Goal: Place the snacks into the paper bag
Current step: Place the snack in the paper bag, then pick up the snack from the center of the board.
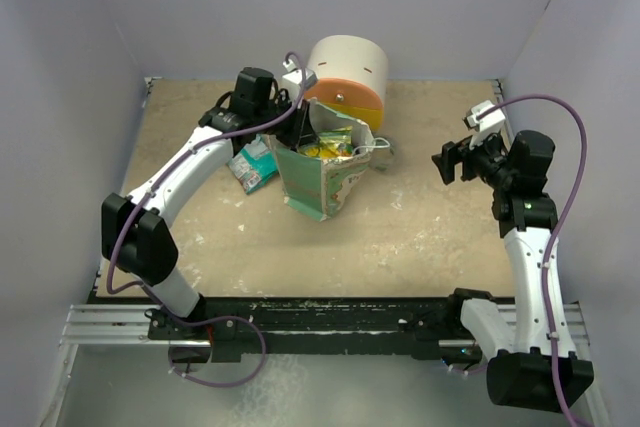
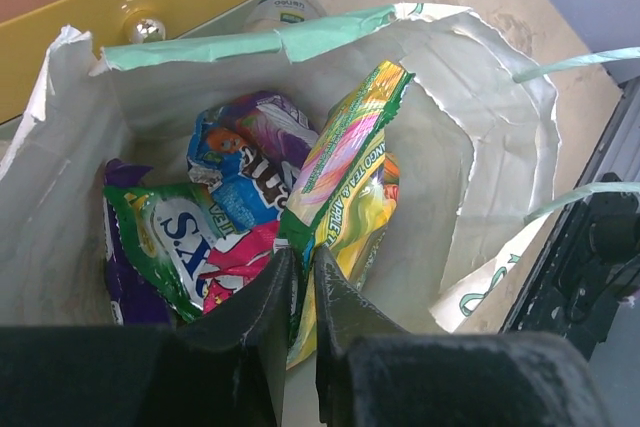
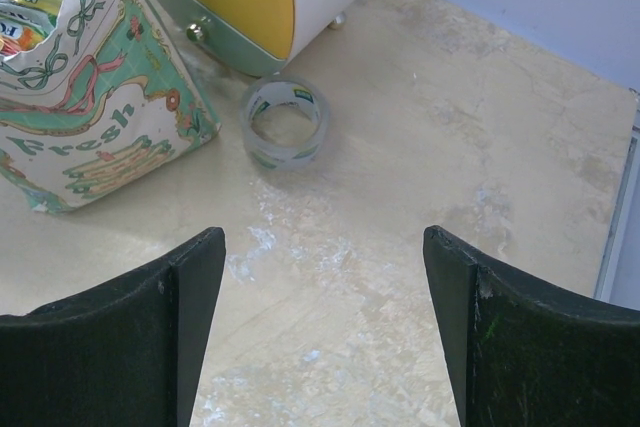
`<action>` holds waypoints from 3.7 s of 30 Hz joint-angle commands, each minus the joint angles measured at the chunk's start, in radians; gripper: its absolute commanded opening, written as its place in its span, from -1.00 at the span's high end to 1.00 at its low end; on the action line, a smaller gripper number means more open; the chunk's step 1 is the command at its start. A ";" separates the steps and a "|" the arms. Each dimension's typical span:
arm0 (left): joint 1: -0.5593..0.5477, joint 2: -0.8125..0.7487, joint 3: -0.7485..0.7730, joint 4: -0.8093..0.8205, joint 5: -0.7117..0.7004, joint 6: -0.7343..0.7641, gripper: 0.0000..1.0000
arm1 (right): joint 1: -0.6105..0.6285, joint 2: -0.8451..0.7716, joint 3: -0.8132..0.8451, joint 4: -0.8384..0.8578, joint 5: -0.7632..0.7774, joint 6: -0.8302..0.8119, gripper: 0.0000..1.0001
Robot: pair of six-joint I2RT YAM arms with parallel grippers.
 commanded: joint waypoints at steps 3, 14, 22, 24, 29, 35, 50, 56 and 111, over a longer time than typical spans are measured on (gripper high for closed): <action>-0.005 0.004 0.035 -0.044 -0.051 0.074 0.65 | -0.008 -0.018 -0.005 0.049 -0.024 0.014 -0.65; -0.010 0.041 0.137 -0.242 -0.079 0.168 0.58 | -0.009 -0.011 -0.010 0.054 -0.033 0.017 -0.65; -0.010 0.022 0.216 -0.309 0.002 0.236 0.33 | -0.008 -0.003 -0.005 0.054 -0.036 0.017 -0.66; -0.009 0.003 0.223 -0.297 0.015 0.250 0.19 | -0.009 -0.006 -0.007 0.054 -0.036 0.017 -0.66; -0.010 -0.048 0.225 -0.263 0.027 0.287 -0.12 | -0.009 -0.015 -0.010 0.054 -0.033 0.017 -0.66; -0.009 -0.159 0.171 -0.234 -0.057 0.342 -0.30 | -0.010 -0.016 -0.009 0.052 -0.036 0.017 -0.65; 0.343 -0.461 -0.009 -0.193 -0.025 0.259 -0.74 | -0.010 0.001 0.021 0.022 -0.037 -0.009 -0.68; 0.571 -0.474 -0.115 -0.187 0.033 0.201 -0.75 | -0.010 0.004 0.044 -0.014 -0.045 -0.020 -0.69; 0.637 0.557 0.129 -0.238 0.296 0.320 -0.52 | -0.040 -0.034 -0.024 -0.065 -0.010 -0.044 -0.76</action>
